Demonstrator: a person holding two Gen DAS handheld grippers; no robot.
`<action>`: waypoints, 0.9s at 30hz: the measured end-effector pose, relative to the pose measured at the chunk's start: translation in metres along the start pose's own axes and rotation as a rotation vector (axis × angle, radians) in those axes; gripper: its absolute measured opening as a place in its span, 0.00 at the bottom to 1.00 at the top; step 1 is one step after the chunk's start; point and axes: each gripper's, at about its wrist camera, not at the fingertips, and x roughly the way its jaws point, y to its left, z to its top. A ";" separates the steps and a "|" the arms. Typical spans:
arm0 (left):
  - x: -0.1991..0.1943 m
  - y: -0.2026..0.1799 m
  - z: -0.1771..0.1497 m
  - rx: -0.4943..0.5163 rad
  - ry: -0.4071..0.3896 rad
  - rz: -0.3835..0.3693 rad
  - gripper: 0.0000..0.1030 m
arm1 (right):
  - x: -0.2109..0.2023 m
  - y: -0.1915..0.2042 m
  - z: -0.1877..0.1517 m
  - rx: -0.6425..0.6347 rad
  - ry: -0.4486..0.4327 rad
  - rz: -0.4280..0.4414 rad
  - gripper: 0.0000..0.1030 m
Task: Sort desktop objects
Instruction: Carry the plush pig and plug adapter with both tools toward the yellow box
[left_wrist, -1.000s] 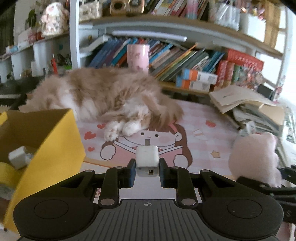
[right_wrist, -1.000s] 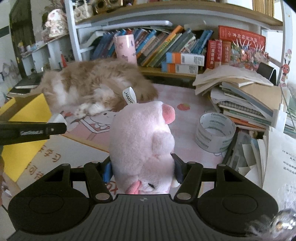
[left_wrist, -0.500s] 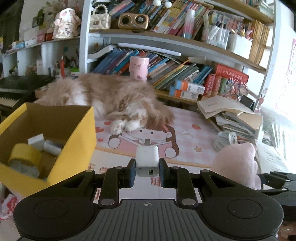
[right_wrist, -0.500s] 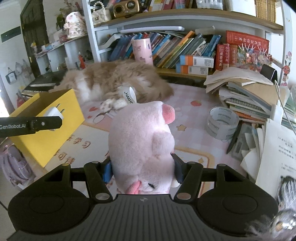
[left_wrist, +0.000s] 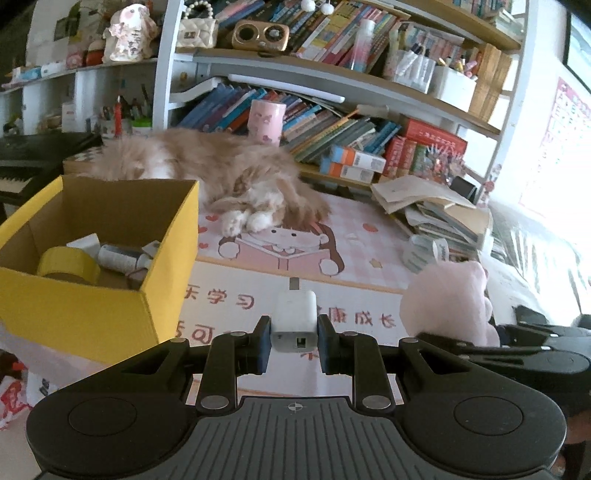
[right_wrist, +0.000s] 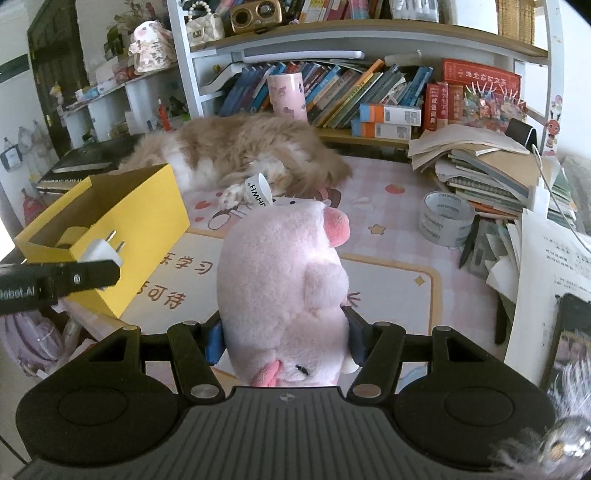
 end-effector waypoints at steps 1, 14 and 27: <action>-0.003 0.004 -0.002 0.001 0.000 -0.007 0.23 | -0.001 0.005 -0.001 0.003 0.001 -0.003 0.57; -0.045 0.062 -0.023 -0.021 0.013 -0.034 0.23 | -0.016 0.081 -0.027 -0.004 0.017 -0.026 0.57; -0.082 0.121 -0.055 -0.050 0.052 -0.036 0.23 | -0.021 0.156 -0.063 -0.016 0.087 -0.013 0.57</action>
